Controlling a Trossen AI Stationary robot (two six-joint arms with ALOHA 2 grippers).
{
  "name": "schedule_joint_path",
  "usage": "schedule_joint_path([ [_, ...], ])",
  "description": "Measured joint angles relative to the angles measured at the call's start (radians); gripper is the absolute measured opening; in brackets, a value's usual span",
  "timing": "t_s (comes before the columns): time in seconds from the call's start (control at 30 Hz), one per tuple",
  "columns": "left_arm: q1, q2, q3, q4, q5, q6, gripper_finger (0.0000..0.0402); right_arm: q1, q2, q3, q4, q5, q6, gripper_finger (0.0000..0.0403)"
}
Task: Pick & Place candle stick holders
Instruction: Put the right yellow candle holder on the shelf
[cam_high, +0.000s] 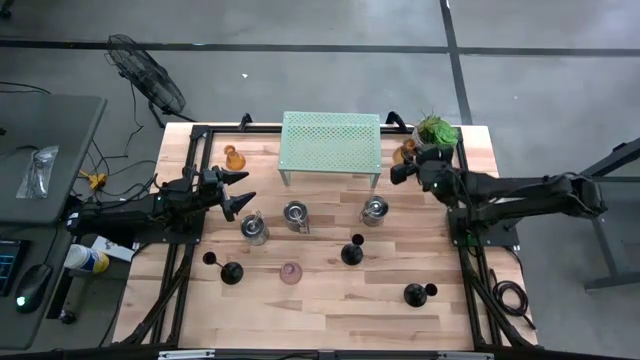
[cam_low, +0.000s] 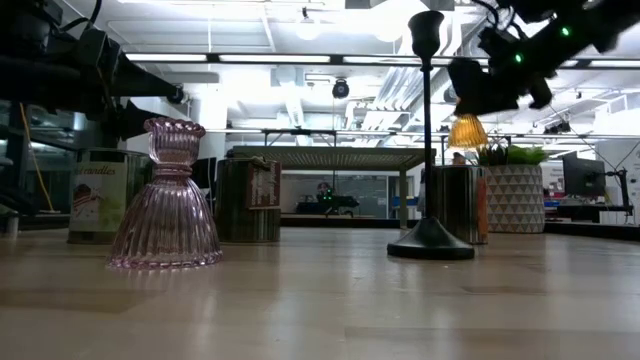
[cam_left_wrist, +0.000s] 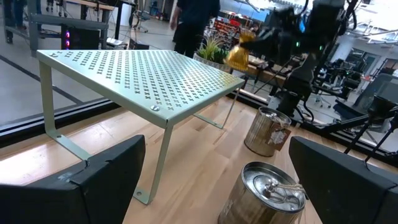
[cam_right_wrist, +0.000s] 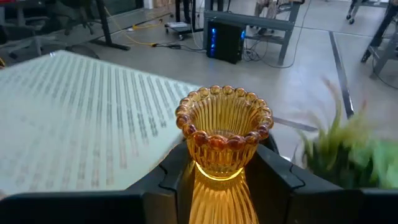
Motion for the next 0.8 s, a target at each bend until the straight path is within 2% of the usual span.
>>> schedule_joint_path([
  [0.33, 0.000, 0.000, 0.000, 0.000, -0.001, 0.000, 0.0391, -0.148, 0.129, 0.235, -0.082, -0.171, -0.024, 0.0116],
  [0.57, 0.000, 0.000, 0.000, 0.000, -0.002, 0.000, 0.0391, -0.216, 0.253, 0.328, -0.077, -0.294, -0.026, 0.0116],
  [0.8, 0.000, 0.000, 0.000, 0.000, -0.002, 0.000, 0.0391, -0.254, 0.375, 0.411, -0.051, -0.313, -0.026, 0.0116],
])
